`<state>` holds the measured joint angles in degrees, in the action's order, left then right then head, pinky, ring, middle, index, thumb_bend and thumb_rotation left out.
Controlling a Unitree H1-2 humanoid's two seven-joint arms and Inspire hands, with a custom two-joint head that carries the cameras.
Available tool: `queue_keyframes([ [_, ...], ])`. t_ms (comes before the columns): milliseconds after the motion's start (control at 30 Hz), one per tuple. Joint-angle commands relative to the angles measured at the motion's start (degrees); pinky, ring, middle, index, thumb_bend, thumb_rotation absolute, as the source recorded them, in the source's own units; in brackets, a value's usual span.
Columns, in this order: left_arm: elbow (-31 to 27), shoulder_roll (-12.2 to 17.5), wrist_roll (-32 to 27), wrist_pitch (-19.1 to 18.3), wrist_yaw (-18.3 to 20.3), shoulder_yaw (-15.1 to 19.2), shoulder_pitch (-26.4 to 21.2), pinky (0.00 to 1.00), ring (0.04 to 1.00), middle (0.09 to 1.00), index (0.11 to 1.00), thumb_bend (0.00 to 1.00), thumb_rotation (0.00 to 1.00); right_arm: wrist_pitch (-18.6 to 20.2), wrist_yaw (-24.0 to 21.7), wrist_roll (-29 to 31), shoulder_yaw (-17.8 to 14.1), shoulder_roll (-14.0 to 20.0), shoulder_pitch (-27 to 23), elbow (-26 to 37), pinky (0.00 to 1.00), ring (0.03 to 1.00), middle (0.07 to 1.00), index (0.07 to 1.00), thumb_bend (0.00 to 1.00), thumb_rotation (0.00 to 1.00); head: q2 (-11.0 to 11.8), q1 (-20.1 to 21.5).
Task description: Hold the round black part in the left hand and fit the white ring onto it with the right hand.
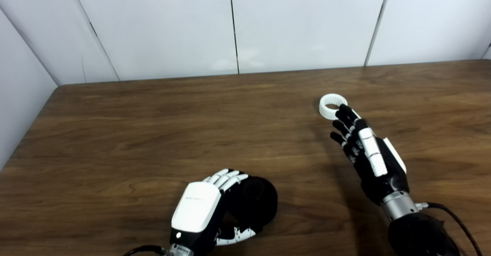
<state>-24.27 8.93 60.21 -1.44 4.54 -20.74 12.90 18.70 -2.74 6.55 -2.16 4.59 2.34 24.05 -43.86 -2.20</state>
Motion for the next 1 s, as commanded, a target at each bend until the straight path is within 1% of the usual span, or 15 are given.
queue_keyframes([
  [0, 0.5, -1.22, 0.31, -0.65, 0.14, 0.02, -0.12, 0.75, 0.864, 0.839, 0.758, 0.69, 0.38, -3.08, 1.31, -6.32, -0.89, 4.09, -2.23, 3.21, 0.73, 0.866, 0.878, 0.877, 0.58, 0.44, 0.06, 0.05],
  [33, 0.56, -1.27, 0.29, -0.68, 0.14, -0.02, -0.13, 0.74, 0.863, 0.839, 0.757, 0.7, 0.37, -2.63, 1.29, -8.03, -1.27, 5.34, -3.34, 3.33, 0.71, 0.855, 0.875, 0.873, 0.59, 0.44, 0.15, 0.14],
  [67, 0.62, -1.32, 0.29, -0.7, 0.13, -0.06, -0.14, 0.75, 0.864, 0.84, 0.757, 0.7, 0.37, -2.34, 1.2, -8.92, -1.54, 6.07, -4.0, 3.35, 0.7, 0.855, 0.879, 0.875, 0.59, 0.45, 0.14, 0.22],
  [133, 0.68, -1.44, 0.58, -0.85, 0.32, -0.22, -0.25, 0.75, 0.864, 0.841, 0.757, 0.7, 0.37, -1.36, 1.3, -12.56, -1.7, 8.82, -6.19, 3.2, 0.7, 0.849, 0.879, 0.876, 0.6, 0.46, 0.24, 0.36],
  [167, 0.68, -1.48, 0.67, -0.9, 0.41, -0.27, -0.3, 0.75, 0.865, 0.842, 0.757, 0.7, 0.37, -0.96, 1.37, -13.97, -1.65, 9.71, -6.9, 3.17, 0.7, 0.834, 0.868, 0.871, 0.63, 0.48, 0.24, 0.36],
  [233, 0.98, -1.6, 0.61, -0.81, 0.17, -0.38, -0.4, 0.75, 0.865, 0.842, 0.756, 0.7, 0.37, 0.46, 1.06, -16.41, -1.58, 11.72, -9.27, 2.8, 0.77, 0.834, 0.862, 0.867, 0.65, 0.48, 0.35, 0.32],
  [300, 1.28, -1.67, 0.52, -0.67, -0.23, -0.45, -0.47, 0.75, 0.864, 0.841, 0.755, 0.7, 0.37, 1.36, 0.72, -17.46, -1.54, 12.69, -10.66, 2.49, 0.8, 0.833, 0.863, 0.866, 0.66, 0.48, 0.36, 0.33],
  [467, 1.73, -1.69, 0.11, -0.35, -0.93, -0.53, -0.76, 0.75, 0.863, 0.842, 0.758, 0.7, 0.35, 1.29, -0.4, -17.73, -1.44, 14.18, -14.16, 0.21, 0.75, 0.836, 0.874, 0.854, 0.69, 0.44, 0.41, 0.61],
  [500, 1.86, -1.67, 0.08, -0.37, -1.01, -0.53, -0.83, 0.75, 0.864, 0.842, 0.758, 0.71, 0.35, 1.12, -0.68, -17.92, -1.28, 14.49, -14.66, -0.2, 0.74, 0.835, 0.871, 0.849, 0.69, 0.42, 0.49, 0.73],
  [600, 2.02, -1.53, 0.03, -0.41, -0.98, -0.57, -1.0, 0.75, 0.866, 0.842, 0.759, 0.7, 0.35, 0.66, -1.48, -19.3, -0.38, 15.51, -16.13, -1.74, 0.76, 0.841, 0.867, 0.843, 0.71, 0.4, 0.51, 0.74],
  [667, 2.01, -1.49, -0.14, -0.42, -0.78, -0.6, -1.14, 0.76, 0.868, 0.843, 0.763, 0.7, 0.35, 0.17, -2.04, -21.66, 1.19, 16.54, -17.71, -3.81, 0.75, 0.842, 0.867, 0.829, 0.74, 0.37, 0.59, 0.79],
  [733, 1.89, -1.51, -0.19, -0.54, -0.46, -0.64, -1.25, 0.77, 0.87, 0.844, 0.763, 0.7, 0.36, 0.27, -2.95, -25.37, 3.68, 18.14, -19.43, -5.67, 0.69, 0.822, 0.866, 0.824, 0.76, 0.42, 0.46, 0.8],
  [800, 1.86, -1.52, -0.16, -0.55, -0.39, -0.7, -1.31, 0.77, 0.871, 0.845, 0.763, 0.7, 0.36, 0.19, -3.36, -27.59, 5.38, 18.95, -20.62, -7.1, 0.67, 0.812, 0.856, 0.802, 0.79, 0.4, 0.48, 0.9],
  [833, 1.85, -1.56, -0.21, -0.56, -0.36, -0.74, -1.34, 0.77, 0.871, 0.845, 0.76, 0.7, 0.36, 0.45, -3.78, -28.91, 6.59, 19.41, -21.51, -8.26, 0.71, 0.839, 0.864, 0.788, 0.8, 0.39, 0.51, 0.87],
  [967, 1.96, -1.74, -0.38, -0.75, -0.21, -0.82, -1.39, 0.78, 0.871, 0.845, 0.758, 0.71, 0.36, 1.2, -5.27, -32.3, 9.3, 20.23, -24.15, -12.23, 0.77, 0.87, 0.878, 0.774, 0.81, 0.39, 0.63, 0.72],
])
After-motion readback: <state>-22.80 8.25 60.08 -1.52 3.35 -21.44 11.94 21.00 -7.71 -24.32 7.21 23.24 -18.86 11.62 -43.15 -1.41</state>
